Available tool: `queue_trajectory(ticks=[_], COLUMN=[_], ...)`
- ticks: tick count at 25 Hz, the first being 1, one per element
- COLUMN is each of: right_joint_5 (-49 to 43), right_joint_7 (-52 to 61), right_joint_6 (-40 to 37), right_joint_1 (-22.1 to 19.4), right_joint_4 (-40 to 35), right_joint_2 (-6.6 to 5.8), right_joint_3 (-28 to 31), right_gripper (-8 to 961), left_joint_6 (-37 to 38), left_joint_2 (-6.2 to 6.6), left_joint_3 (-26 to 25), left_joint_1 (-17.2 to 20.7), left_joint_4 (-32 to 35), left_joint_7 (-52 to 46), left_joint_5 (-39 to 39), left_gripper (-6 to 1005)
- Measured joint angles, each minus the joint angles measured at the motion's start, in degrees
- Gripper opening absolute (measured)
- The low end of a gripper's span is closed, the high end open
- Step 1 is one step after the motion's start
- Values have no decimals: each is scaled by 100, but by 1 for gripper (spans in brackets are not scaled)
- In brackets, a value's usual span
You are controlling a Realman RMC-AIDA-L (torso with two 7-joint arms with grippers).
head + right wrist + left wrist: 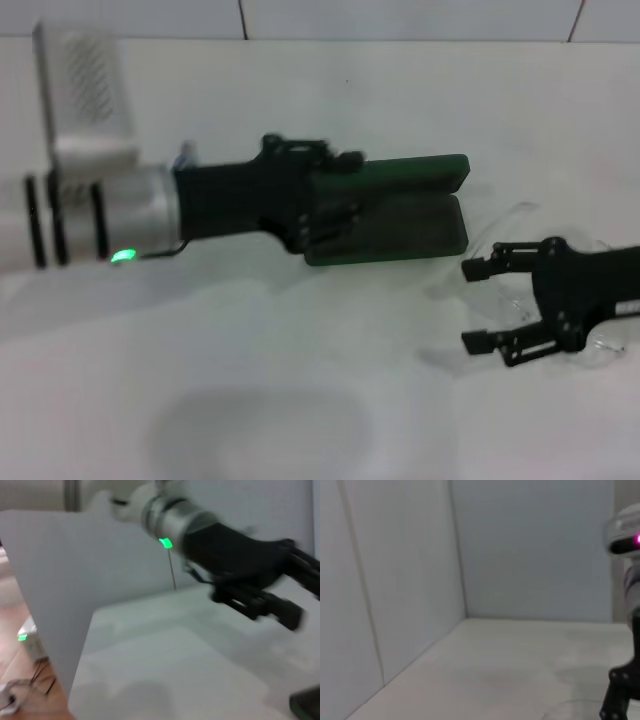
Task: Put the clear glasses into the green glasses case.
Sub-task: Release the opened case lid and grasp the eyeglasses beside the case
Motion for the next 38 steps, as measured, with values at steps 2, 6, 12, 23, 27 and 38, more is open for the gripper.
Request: queue_trajectory(ticks=[2, 6, 12, 23, 27, 38], right_joint_5=[-470, -2136, -4064, -4756, -4966, -4988], right_joint_7=[961, 3237, 5142, 5985, 6069, 6154], right_joint_6=[-24, -390, -1344, -925, -546, 38], right_joint_1=[8, 359, 1146, 1322, 1298, 1061], right_joint_4=[-699, -2229, -3449, -3252, -3021, -3070], right_joint_2=[-19, 110, 458, 471, 479, 495], right_joint_3=[0, -6, -284, -1618, -1850, -2371], right_gripper=[885, 885, 884, 827, 785, 740], left_joint_6=[77, 414, 861, 842, 842, 835], left_joint_2=[9, 32, 46, 44, 44, 30], left_joint_3=[-7, -120, -528, -532, -532, -532], left_joint_1=[245, 475, 404, 347, 318, 304], left_joint_4=[-275, -803, -1333, -1517, -1608, -1685], left_joint_7=[439, 1092, 1367, 1456, 1465, 1519], left_joint_5=[-472, -1077, -1104, -1096, -1096, -1097], left_gripper=[472, 472, 473, 472, 473, 473])
